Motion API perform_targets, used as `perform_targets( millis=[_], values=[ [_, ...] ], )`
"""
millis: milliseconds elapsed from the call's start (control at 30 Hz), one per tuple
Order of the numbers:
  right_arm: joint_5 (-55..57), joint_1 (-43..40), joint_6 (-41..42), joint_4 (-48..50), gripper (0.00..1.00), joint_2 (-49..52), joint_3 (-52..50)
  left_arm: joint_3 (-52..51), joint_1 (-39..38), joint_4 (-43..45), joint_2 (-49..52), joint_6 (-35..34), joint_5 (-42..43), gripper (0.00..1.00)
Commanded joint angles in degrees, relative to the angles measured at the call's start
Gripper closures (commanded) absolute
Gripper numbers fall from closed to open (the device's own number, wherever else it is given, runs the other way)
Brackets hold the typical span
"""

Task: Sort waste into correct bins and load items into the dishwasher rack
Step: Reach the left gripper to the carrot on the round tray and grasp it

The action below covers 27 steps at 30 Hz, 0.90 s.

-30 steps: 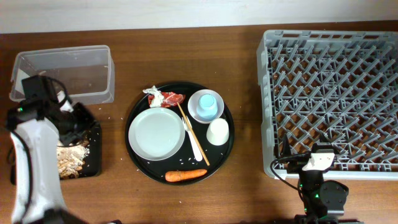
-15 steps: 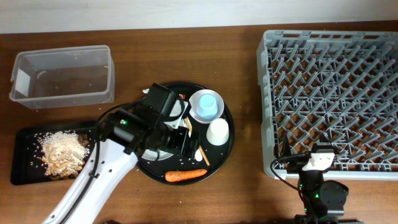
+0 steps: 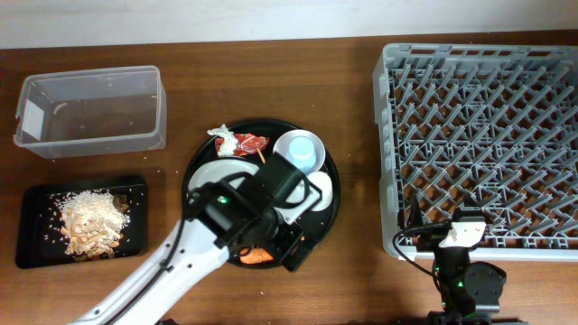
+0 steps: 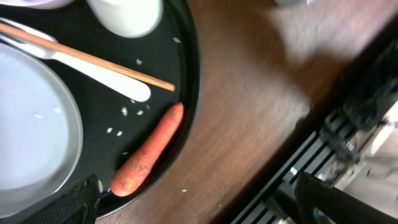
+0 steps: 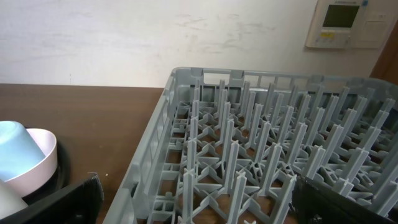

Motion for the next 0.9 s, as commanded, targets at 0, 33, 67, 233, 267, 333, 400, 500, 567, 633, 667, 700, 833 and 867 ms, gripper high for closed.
perform_targets(
  millis=[0, 33, 67, 233, 267, 333, 400, 500, 567, 633, 667, 700, 833, 867],
  values=[
    [0.28, -0.37, -0.39, -0.20, 0.01, -0.42, -0.35, -3.56, -0.94, 0.92, 2.36, 5.44, -0.46, 0.01],
    [0.28, -0.37, -0.42, -0.17, 0.01, -0.42, -0.35, -5.01, -0.96, 1.29, 3.63, 7.10, -0.42, 0.01],
    [0.28, -0.37, -0.42, -0.17, 0.01, -0.42, -0.35, -5.86, -0.96, 1.33, 4.68, 8.22, -0.42, 0.01],
    [0.28, -0.37, -0.42, -0.17, 0.01, -0.42, -0.35, -7.30, -0.94, 3.26, 14.14, 8.17, -5.33, 0.01],
    [0.28, -0.37, -0.42, -0.17, 0.01, -0.42, -0.35, -7.28, -0.94, 3.23, 16.00, 8.17, -6.54, 0.01],
    [0.28, -0.37, -0.42, -0.17, 0.02, -0.42, -0.35, -7.30, -0.94, 3.26, 18.49, 8.17, -9.53, 0.01],
    [0.28, -0.37, -0.39, -0.17, 0.01, -0.42, -0.35, -7.30, -0.94, 3.78, 19.54, 8.15, -13.57, 0.01],
    [0.28, -0.37, -0.42, -0.17, 0.01, -0.42, -0.35, -7.30, -0.90, 6.25, 19.85, 8.17, -15.63, 0.01],
    [0.28, -0.37, -0.39, -0.17, 0.01, -0.42, -0.35, -7.30, -0.90, 7.50, 19.85, 8.17, -15.61, 0.06],
    [0.28, -0.37, -0.39, -0.17, 0.01, -0.42, -0.35, -7.37, -0.92, 7.69, 19.87, 8.17, -15.37, 0.08],
    [0.28, -0.37, -0.42, -0.17, 0.01, -0.42, -0.35, -7.37, -0.92, 7.69, 20.00, 8.17, -15.39, 0.10],
    [0.28, -0.37, -0.42, -0.17, 0.01, -0.42, -0.35, -7.37, -0.92, 7.69, 20.31, 8.17, -15.39, 0.11],
    [0.28, -0.37, -0.39, -0.17, 0.01, -0.42, -0.35, -8.44, -0.90, 7.74, 21.03, 8.20, -15.39, 0.15],
    [0.28, -0.37, -0.42, -0.17, 0.01, -0.42, -0.35, -9.01, -0.90, 7.78, 21.14, 8.20, -15.39, 0.16]
  ],
)
